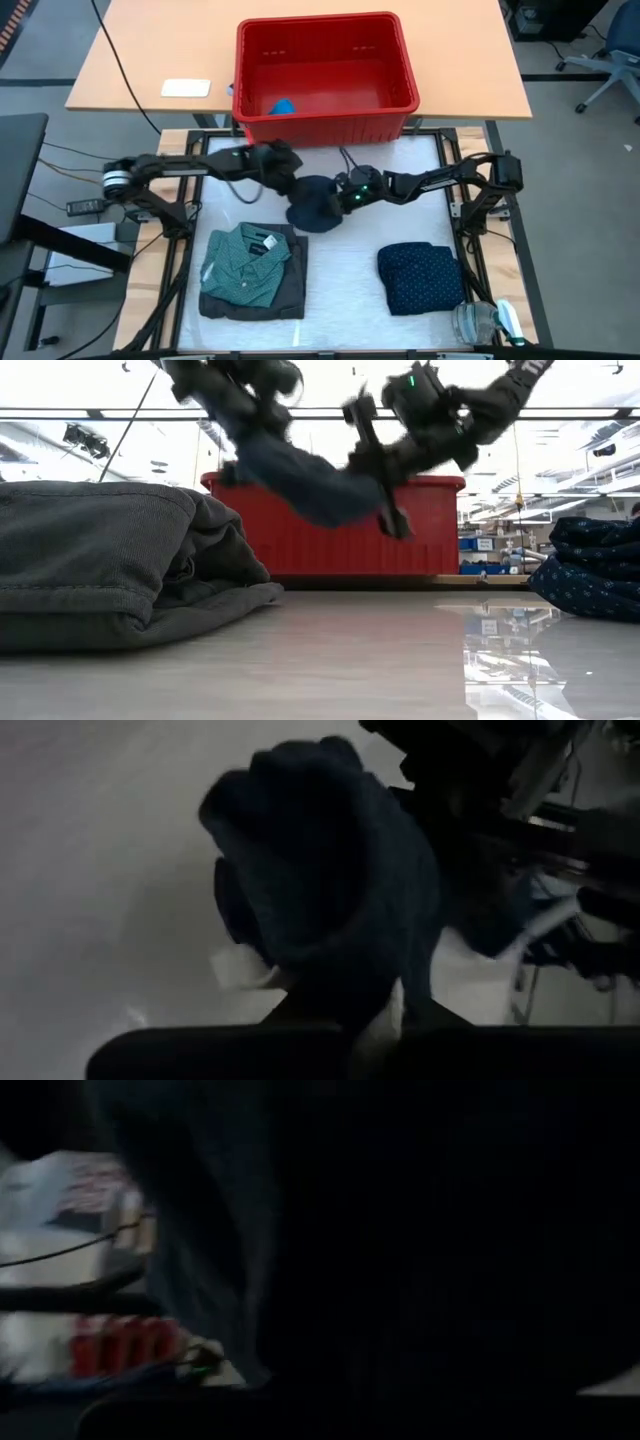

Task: Fold laundry
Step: Stack the dark blue shorts on top of the dark green polo, then remove the light blue shorts from the red bin

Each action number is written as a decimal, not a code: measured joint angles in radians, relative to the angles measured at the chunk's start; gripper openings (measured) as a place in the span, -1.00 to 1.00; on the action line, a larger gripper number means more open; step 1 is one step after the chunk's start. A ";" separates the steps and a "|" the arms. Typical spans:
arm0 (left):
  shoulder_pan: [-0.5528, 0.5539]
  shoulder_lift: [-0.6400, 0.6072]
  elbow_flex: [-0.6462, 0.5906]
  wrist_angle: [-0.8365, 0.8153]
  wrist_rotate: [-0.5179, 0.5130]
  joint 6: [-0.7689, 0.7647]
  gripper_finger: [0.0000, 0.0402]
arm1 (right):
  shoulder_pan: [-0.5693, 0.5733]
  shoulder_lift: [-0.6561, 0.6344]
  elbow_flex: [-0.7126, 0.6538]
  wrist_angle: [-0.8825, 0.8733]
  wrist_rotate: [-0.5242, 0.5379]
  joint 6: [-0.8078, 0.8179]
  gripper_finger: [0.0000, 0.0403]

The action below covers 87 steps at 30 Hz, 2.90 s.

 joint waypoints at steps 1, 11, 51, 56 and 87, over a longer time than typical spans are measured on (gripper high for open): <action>-0.007 -0.030 0.016 -0.054 0.003 -0.008 -0.97 | 0.011 0.008 0.032 0.007 -0.007 0.008 -0.89; -0.166 -0.202 0.113 -0.683 -0.001 -0.065 -0.98 | 0.139 0.179 0.375 -0.022 0.032 0.018 -0.89; -0.693 -0.213 0.066 -0.734 -0.410 -0.457 -0.19 | 0.260 0.255 0.733 -0.840 0.268 -0.245 -0.04; -0.609 -0.213 0.066 -0.624 -0.499 -0.428 -0.21 | 0.192 0.183 0.733 -0.840 0.136 -0.424 -0.08; 0.465 -0.101 0.050 0.101 -0.333 0.416 -0.24 | -0.613 0.059 0.731 -1.061 0.203 -0.824 -0.43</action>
